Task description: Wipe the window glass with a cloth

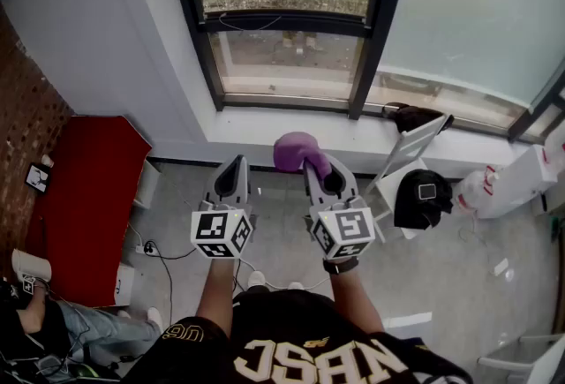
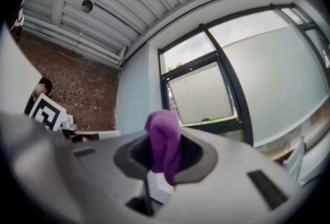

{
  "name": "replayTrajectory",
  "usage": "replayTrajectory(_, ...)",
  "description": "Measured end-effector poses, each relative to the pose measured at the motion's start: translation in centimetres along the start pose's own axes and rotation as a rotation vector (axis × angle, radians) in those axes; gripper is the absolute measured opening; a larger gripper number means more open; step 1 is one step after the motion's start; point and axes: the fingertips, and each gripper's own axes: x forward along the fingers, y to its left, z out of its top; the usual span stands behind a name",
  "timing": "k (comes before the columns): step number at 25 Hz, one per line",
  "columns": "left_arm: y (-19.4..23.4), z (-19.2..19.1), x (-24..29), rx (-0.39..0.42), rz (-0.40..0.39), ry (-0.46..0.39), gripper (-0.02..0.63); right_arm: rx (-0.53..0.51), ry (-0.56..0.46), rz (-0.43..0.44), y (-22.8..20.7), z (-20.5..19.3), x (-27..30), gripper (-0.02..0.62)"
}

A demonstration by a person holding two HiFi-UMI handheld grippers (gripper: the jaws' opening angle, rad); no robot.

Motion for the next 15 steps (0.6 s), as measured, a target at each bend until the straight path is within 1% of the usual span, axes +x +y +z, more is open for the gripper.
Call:
replayTrajectory(4,-1.9,-0.5,-0.3,0.011,0.005,0.005,0.012,0.016,0.011,0.008,-1.8,-0.6,-0.7,0.078)
replayTrajectory(7,-2.6,-1.0,-0.5,0.003,0.004,0.015,0.012,0.050,0.038,0.011,-2.9,-2.1,-0.3,0.078)
replayTrajectory(11,-1.4,-2.2,0.1,0.007,0.019,0.054,0.012,0.125,0.119,0.001,-3.2,-5.7,0.7,0.078)
replayTrajectory(15,0.1,-3.1,2.7,-0.020,0.004,0.077,0.012,0.130,0.163,-0.004,-4.2,-7.2,2.6,0.078)
